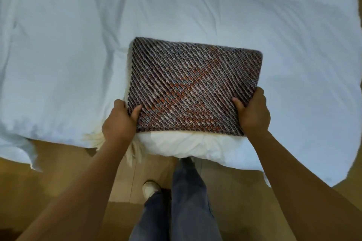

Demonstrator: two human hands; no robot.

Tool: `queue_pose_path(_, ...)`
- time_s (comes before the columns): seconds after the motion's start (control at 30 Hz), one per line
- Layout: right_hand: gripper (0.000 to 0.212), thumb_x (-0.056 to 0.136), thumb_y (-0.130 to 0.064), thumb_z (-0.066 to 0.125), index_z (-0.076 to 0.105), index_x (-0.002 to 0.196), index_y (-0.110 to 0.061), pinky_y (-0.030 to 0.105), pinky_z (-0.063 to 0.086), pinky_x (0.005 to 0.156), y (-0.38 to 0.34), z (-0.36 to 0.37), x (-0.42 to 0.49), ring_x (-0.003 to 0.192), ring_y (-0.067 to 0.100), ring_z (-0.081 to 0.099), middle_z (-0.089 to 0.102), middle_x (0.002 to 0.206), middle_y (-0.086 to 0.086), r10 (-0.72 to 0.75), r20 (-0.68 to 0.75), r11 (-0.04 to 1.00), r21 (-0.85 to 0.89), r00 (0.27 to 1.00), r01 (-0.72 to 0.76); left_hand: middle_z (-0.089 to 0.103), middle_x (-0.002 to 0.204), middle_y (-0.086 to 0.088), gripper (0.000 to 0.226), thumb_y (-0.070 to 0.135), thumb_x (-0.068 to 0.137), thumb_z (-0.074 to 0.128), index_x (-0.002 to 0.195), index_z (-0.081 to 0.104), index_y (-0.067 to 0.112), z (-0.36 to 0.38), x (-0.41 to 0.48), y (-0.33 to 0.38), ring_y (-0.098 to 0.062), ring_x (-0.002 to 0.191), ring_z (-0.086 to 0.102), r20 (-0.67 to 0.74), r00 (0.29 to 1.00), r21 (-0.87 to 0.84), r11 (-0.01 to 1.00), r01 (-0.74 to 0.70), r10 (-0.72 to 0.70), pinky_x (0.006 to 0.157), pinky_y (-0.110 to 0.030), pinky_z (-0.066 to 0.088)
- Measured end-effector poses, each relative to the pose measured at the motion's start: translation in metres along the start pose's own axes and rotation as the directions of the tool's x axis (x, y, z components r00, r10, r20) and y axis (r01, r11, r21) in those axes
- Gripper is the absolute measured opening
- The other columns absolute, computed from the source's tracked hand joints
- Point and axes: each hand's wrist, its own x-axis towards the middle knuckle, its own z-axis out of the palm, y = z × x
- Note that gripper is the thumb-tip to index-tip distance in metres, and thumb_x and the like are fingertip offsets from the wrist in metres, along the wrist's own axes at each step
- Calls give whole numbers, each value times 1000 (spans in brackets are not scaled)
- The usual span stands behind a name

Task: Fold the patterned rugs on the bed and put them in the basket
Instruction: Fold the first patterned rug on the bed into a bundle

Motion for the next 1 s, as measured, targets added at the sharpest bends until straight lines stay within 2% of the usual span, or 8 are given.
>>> queue_pose_path(0.13,70,89,-29,53,21,144,-1,50,22,110,-40,4,-10,134,42,28,28,146,28,-263,-138,957,-166,955,240,34,143,-22,65,33,88,52,141,26,6,-12,16,58,-39,131,31,-122,972,20,980,-198,199,104,-54,27)
queue_pose_path(0.23,58,97,-30,37,19,146,-5,43,0,115,-84,21,-5,143,31,3,14,155,18,-508,7,845,-191,861,500,9,157,-7,59,36,96,29,148,9,15,0,23,114,-25,144,1,-38,866,124,862,-491,498,112,-47,-1)
queue_pose_path(0.3,54,99,-29,26,10,148,-14,38,-11,113,-105,37,6,143,20,-10,4,158,8,-588,168,763,-208,791,612,-3,158,-2,57,37,98,20,148,0,19,17,35,133,-19,142,-12,66,832,163,817,-553,551,109,-42,-12)
queue_pose_path(0.47,58,97,-47,20,2,148,-25,36,-18,110,-87,59,56,145,19,-3,1,158,1,-609,318,653,-319,727,687,-7,157,-5,70,58,90,13,147,-8,23,52,80,100,-21,144,-10,115,886,244,851,-464,450,109,-40,-16)
queue_pose_path(0.67,68,88,-61,14,-4,146,-31,39,-17,111,-29,45,72,145,25,1,1,158,6,-374,236,825,-358,897,438,-7,156,-16,86,75,79,10,145,-15,25,65,87,88,-32,143,-9,50,981,218,956,-196,190,109,-49,-11)
queue_pose_path(0.83,72,85,-59,11,-2,148,-26,55,-11,111,-41,38,71,144,27,-9,-3,158,12,-193,211,914,-316,958,254,-16,154,-17,85,75,80,10,144,-20,28,40,89,91,-34,141,-16,187,980,202,979,30,-68,110,-60,-6)
queue_pose_path(0.9,70,88,-53,16,1,148,-22,53,-12,111,-63,39,51,143,27,-10,-1,158,12,-253,158,929,-236,954,285,-18,154,-15,80,69,86,13,145,-17,25,29,76,105,-31,141,-17,131,991,152,988,-38,18,110,-58,-10)
queue_pose_path(1.0,71,87,-49,26,4,147,-18,48,-11,112,-86,56,-8,143,25,-3,-1,157,8,-511,213,813,-196,833,549,-3,153,-7,64,47,94,23,147,1,20,33,21,121,-25,142,-4,23,953,77,950,-303,302,111,-51,-10)
